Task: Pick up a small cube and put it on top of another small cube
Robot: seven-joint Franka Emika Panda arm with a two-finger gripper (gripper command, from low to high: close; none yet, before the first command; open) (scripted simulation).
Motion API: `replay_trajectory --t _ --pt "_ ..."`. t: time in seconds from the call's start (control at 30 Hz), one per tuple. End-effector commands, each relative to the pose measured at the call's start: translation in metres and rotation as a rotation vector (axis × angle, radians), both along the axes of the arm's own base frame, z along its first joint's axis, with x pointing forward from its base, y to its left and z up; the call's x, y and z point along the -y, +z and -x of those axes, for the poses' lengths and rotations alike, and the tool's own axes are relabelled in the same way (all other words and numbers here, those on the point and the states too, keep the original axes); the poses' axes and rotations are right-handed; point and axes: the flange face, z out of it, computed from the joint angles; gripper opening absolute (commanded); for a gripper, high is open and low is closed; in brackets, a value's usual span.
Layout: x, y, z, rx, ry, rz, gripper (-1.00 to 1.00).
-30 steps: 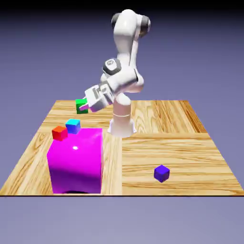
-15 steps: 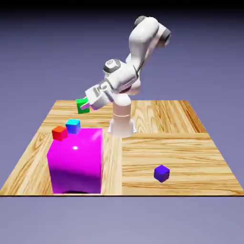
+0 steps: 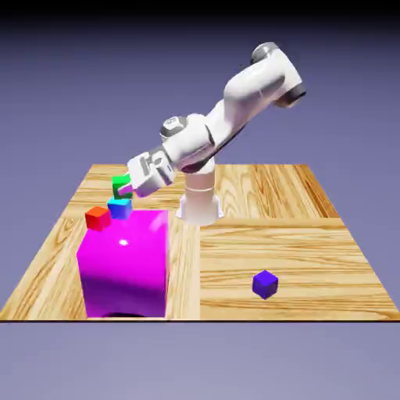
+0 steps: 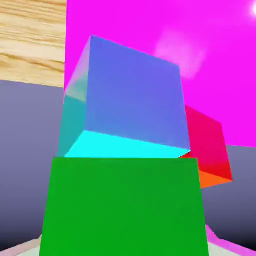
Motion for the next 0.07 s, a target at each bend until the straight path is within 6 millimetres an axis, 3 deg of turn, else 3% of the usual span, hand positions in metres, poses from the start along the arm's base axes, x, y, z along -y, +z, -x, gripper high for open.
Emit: replay_trajectory --t 0.0,0.03 --pt "-0.0001 0.0 -0.0001 0.0 0.001 0.0 1.0" --pt "-0.0001 0.0 -0.0001 0.0 0.001 0.0 1.0"
